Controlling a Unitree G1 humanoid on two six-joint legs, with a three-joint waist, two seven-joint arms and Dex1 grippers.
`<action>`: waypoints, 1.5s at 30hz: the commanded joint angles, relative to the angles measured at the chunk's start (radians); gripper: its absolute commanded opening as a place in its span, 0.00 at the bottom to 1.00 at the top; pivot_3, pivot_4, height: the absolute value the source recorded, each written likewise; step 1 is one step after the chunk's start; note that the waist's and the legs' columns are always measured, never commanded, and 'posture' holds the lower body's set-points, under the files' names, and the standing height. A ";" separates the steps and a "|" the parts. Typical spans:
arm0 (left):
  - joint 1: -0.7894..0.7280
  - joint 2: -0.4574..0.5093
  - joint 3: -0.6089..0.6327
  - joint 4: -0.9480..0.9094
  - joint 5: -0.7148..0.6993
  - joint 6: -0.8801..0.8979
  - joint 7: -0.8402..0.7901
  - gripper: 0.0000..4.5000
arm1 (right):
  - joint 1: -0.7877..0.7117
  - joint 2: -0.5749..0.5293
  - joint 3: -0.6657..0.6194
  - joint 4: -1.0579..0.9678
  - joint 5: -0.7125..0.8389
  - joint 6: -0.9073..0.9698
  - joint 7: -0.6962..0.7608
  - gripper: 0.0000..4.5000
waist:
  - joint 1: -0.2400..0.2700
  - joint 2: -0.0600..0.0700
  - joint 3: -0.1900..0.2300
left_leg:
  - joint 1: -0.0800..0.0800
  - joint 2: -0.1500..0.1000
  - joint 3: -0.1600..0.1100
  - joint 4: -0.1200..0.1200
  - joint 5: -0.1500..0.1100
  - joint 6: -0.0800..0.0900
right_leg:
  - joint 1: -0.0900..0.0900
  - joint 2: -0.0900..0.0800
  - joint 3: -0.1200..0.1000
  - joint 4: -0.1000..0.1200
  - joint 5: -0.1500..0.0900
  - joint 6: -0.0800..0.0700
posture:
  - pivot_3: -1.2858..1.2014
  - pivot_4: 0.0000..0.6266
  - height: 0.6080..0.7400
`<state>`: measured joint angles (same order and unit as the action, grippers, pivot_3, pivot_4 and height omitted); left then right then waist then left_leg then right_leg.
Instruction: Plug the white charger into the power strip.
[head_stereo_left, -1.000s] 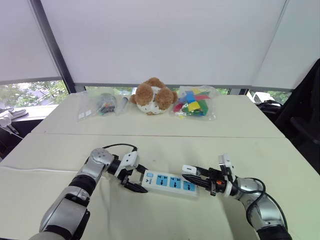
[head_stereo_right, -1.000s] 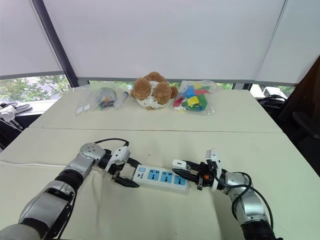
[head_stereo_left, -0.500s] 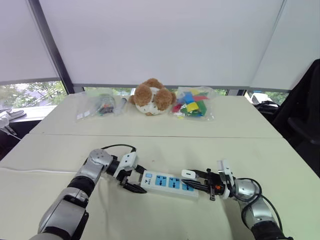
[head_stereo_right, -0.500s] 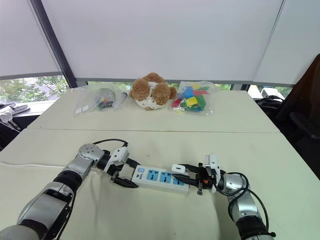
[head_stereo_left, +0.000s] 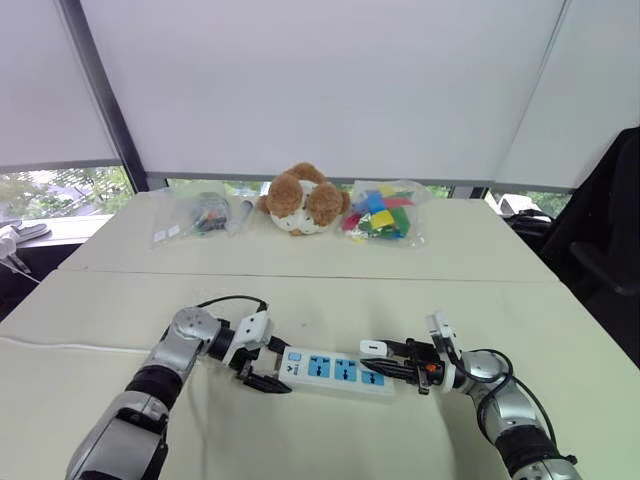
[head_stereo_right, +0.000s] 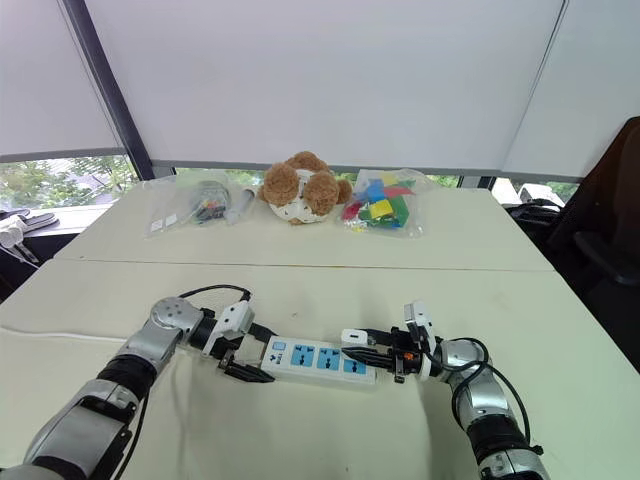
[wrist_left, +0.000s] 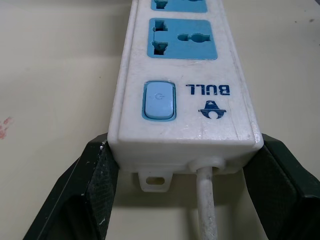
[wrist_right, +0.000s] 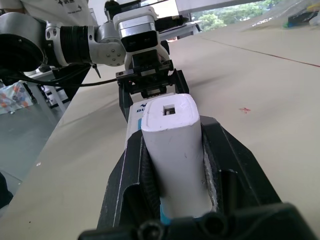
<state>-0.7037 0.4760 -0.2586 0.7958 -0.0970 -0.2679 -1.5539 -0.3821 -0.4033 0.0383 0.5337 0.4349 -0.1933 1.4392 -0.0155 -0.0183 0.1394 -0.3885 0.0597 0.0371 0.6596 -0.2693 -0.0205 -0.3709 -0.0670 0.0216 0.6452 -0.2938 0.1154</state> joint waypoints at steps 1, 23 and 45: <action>0.021 0.026 -0.002 -0.031 0.021 0.016 0.001 0.66 | 0.069 -0.017 0.072 0.162 -0.142 -0.053 -0.009 0.17 | 0.001 -0.002 -0.001 | 0.000 0.000 0.000 0.000 0.000 0.000 | 0.000 0.000 0.000 0.000 0.000 -0.001 | 0.52 0.24 0.99; 0.031 0.028 0.017 -0.077 0.022 0.036 0.030 0.66 | 0.026 -0.054 0.177 0.459 -0.216 -0.143 -0.007 0.17 | -0.020 -0.022 -0.030 | 0.042 0.003 -0.002 -0.027 -0.009 -0.009 | 0.031 -0.018 -0.001 -0.020 -0.008 -0.021 | 0.52 0.24 0.99; -0.021 -0.033 0.009 0.019 0.047 -0.011 0.075 0.66 | 0.096 -0.028 0.072 0.169 -0.127 -0.152 -0.096 0.17 | -0.025 -0.010 -0.026 | 0.032 0.000 0.013 -0.031 -0.009 -0.009 | 0.026 -0.034 -0.007 -0.033 -0.005 -0.027 | 0.52 0.24 0.99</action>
<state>-0.6870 0.4450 -0.2622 0.8154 -0.0629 -0.2559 -1.5115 -0.3481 -0.4077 0.0757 0.6180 0.4097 -0.4121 1.3858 -0.0405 -0.0287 0.1131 -0.3571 0.0596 0.0505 0.6283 -0.2781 -0.0293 -0.3458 -0.1025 0.0139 0.6117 -0.2990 0.0884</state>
